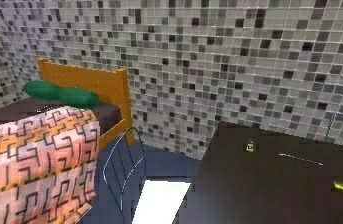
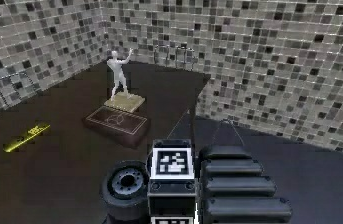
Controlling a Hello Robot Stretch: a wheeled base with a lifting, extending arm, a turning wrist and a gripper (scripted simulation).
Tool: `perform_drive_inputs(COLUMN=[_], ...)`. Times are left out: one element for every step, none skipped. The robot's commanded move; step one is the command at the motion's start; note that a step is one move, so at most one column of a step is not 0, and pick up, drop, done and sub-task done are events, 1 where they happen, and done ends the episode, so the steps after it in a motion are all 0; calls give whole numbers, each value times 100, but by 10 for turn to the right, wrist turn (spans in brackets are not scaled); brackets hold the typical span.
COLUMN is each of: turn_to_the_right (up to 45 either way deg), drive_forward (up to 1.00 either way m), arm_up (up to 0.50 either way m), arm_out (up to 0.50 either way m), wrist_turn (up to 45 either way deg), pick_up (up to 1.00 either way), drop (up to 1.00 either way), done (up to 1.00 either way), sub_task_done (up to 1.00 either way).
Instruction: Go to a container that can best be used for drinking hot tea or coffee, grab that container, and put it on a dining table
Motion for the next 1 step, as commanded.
perform_drive_inputs(turn_to_the_right=[30], drive_forward=[0], arm_up=[0], arm_out=[0], wrist_turn=[0], pick_up=[0], drop=[0], done=[0], sub_task_done=[0])
